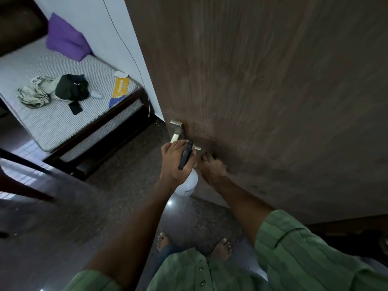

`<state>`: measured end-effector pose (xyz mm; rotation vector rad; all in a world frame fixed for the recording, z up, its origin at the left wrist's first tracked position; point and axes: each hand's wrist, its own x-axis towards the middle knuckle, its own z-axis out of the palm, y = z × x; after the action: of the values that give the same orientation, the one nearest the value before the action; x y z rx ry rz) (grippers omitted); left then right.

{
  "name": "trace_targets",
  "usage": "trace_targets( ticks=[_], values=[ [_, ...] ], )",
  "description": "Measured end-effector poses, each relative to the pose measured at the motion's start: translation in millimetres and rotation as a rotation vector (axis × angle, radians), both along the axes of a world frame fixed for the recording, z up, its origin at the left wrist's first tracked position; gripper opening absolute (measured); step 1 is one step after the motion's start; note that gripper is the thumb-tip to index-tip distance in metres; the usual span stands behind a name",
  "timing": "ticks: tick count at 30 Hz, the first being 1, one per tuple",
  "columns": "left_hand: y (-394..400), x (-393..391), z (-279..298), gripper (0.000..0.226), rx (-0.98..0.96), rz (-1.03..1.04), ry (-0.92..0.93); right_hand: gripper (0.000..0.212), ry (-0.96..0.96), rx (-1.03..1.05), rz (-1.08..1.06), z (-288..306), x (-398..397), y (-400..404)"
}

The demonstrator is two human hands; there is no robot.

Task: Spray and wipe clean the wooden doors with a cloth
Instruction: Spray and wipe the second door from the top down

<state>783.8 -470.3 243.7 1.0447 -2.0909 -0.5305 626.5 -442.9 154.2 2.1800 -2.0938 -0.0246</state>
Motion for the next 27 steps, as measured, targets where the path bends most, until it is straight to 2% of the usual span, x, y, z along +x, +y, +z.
trace_targets(
  ticks=[5,10,13,17,19,23,27],
  values=[
    [-2.6,-2.9,-2.5,0.019,-0.002,-0.016,-0.04,0.04,-0.121,0.016,-0.138,-2.0,-14.0,23.3],
    [-5.8,-14.7,1.2,0.026,0.085,-0.121,0.057,0.067,-0.305,-0.012,-0.284,-2.0,-24.1,42.6],
    [-6.2,-18.5,0.2,0.028,0.127,-0.101,0.106,0.062,-0.433,-0.026,-0.315,6.5,-19.2,43.8],
    [-2.2,-18.9,-3.4,0.02,0.05,-0.091,-0.013,0.045,-0.808,-0.118,-0.452,28.8,-4.8,44.4],
    [1.0,-18.8,-5.1,0.017,0.005,-0.097,-0.095,0.039,-0.918,-0.159,-0.495,40.8,0.2,45.9],
    [12.1,-17.7,-10.0,0.021,-0.035,-0.06,-0.228,0.042,-0.958,-0.22,-0.416,62.8,7.1,57.8],
    [27.2,-12.0,-6.0,0.02,-0.019,-0.028,-0.252,0.058,-0.891,-0.353,-0.322,78.9,7.6,79.0]
  ],
)
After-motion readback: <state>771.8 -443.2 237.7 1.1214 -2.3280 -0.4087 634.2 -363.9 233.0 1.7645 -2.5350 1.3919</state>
